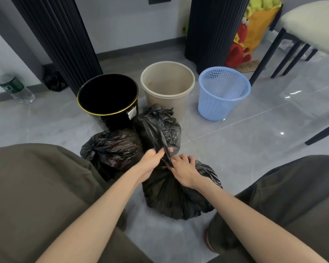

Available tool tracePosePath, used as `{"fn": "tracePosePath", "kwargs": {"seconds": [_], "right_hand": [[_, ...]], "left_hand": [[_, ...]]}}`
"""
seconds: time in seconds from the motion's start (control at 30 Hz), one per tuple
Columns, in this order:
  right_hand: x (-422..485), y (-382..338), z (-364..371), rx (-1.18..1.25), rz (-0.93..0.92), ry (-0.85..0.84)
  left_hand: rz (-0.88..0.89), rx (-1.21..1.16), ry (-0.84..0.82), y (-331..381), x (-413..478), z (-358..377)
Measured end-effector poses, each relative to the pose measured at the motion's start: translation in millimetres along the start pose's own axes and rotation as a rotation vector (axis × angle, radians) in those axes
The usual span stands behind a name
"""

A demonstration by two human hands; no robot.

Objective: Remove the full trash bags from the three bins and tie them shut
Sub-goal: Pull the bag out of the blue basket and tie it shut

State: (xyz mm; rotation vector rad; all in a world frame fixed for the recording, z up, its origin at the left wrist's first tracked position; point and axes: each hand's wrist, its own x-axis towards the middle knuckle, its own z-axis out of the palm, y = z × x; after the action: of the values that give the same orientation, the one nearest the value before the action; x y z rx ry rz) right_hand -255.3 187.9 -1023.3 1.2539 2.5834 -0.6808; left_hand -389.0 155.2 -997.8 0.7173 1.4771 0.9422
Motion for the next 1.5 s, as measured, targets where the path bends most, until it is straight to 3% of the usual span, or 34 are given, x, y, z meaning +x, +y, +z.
{"fn": "tracePosePath", "kwargs": {"seconds": [0.2, 0.37, 0.63, 0.7, 0.83, 0.9, 1.0, 1.07, 1.13, 1.3, 1.37, 1.5], "right_hand": [[-8.5, 12.2, -4.8, 0.117, 0.014, 0.015], [-30.6, 28.7, -10.9, 0.223, 0.142, 0.073], [-56.5, 53.0, -4.8, 0.172, 0.505, -0.358], [-61.5, 58.4, -4.6, 0.142, 0.521, -0.301], [-66.1, 64.3, -18.1, 0.076, 0.544, 0.060], [-63.7, 64.5, -31.6, 0.238, 0.555, 0.257], [-60.4, 58.0, -55.8, 0.887, 0.623, 0.474], [-60.8, 51.7, -66.8, 1.359, 0.648, 0.460], [-61.5, 51.0, -70.3, 1.679, 0.633, 0.429], [-62.4, 63.7, -55.1, 2.125, 0.590, 0.558], [-64.0, 61.4, -46.9, 1.974, 0.651, 0.591], [-55.3, 29.3, -28.3, 1.465, 0.643, 0.407]], "left_hand": [[-0.070, -0.136, 0.087, 2.2, 9.4, 7.8], [-0.022, -0.358, 0.226, 1.7, 10.7, 4.7], [-0.055, -0.540, 0.331, -0.3, 21.7, 2.6], [-0.052, -0.501, 0.377, 0.8, 23.2, 1.9], [-0.050, -0.340, 0.426, 2.7, 25.2, -0.6], [-0.043, -0.272, 0.445, 1.3, 24.3, -2.5], [-0.032, -0.145, 0.443, -0.9, 21.1, -5.3], [-0.026, -0.069, 0.429, -1.5, 18.2, -4.8], [-0.016, -0.035, 0.414, -1.9, 16.3, -2.5], [-0.041, -0.021, 0.426, 0.3, 15.9, 0.4], [-0.052, -0.065, 0.450, 0.4, 18.3, -0.4], [-0.100, -0.111, 0.435, -2.1, 20.0, 2.0]]}}
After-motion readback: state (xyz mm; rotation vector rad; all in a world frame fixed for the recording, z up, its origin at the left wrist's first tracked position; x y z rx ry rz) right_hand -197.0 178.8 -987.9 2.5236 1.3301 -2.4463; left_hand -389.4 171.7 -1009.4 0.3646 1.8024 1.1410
